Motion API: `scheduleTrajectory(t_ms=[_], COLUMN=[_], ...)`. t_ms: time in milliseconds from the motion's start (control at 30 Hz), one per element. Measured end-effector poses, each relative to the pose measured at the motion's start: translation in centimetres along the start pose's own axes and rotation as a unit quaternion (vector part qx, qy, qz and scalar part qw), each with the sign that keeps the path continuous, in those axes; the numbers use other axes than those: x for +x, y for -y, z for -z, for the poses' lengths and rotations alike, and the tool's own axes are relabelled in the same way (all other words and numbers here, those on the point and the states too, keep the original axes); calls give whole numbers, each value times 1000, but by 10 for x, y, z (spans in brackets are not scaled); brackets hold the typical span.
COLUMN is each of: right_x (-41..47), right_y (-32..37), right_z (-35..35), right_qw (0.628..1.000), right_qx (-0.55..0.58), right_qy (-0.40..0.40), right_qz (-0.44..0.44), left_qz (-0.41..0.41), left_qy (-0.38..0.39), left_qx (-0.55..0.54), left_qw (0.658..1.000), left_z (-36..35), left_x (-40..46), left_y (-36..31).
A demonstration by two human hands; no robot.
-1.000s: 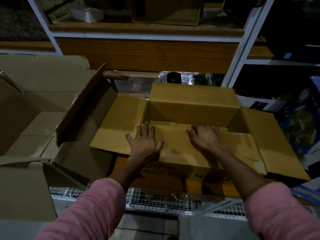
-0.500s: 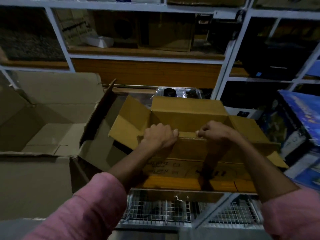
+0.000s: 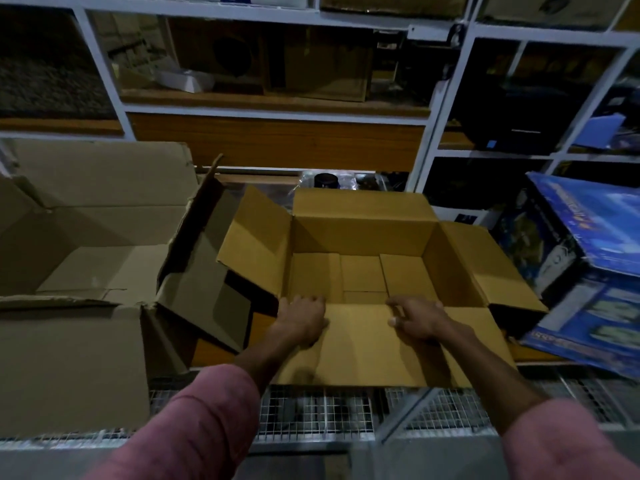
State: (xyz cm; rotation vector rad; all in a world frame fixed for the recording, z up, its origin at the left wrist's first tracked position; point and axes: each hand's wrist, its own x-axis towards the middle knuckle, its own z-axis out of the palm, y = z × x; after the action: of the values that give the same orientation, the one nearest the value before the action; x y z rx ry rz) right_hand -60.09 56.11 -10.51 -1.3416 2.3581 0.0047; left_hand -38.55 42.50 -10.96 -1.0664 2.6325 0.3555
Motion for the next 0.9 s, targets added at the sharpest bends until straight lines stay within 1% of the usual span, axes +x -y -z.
scheduleTrajectory(t_ms=[100, 133, 233, 300, 367, 433, 500, 567, 667, 733, 800, 900], right_x=[5, 5, 13, 16, 17, 14, 8, 0, -15, -26, -37, -44], right_y=[-2, -1, 0, 2, 4, 0, -6, -12, -28, -40, -54, -77], right_z=[-4, -6, -23, -39, -51, -61, -70, -77, -84, -82, -81, -82], right_qw=[999, 999, 996, 991, 988, 984, 979, 971, 958, 952, 950, 948], right_qx=[-37, -47, -42, -30, -33, -29, -15, 7, 9, 9, 3, 1], right_qy=[-6, -19, -84, -128, -154, -172, -200, -235, -285, -299, -290, -258], right_qz=[2, 5, 1, -3, 6, 22, 38, 35, -11, -60, -117, -188], left_qz=[4, 5, 2, 17, 38, 40, 43, 57, 97, 124, 118, 84], left_qy=[-34, -45, -89, -121, -135, -141, -162, -184, -219, -195, -171, -151], left_qx=[18, 18, 31, 46, 46, 30, -15, -59, -79, -85, -94, -126], left_qw=[999, 999, 996, 991, 989, 989, 986, 979, 968, 969, 974, 977], left_z=[-10, -13, -27, -34, -40, -48, -62, -75, -84, -82, -82, -84], left_x=[7, 8, 12, 15, 18, 18, 11, -1, -14, -17, -16, -14], left_y=[8, 10, 12, 13, 14, 15, 18, 21, 23, 24, 27, 34])
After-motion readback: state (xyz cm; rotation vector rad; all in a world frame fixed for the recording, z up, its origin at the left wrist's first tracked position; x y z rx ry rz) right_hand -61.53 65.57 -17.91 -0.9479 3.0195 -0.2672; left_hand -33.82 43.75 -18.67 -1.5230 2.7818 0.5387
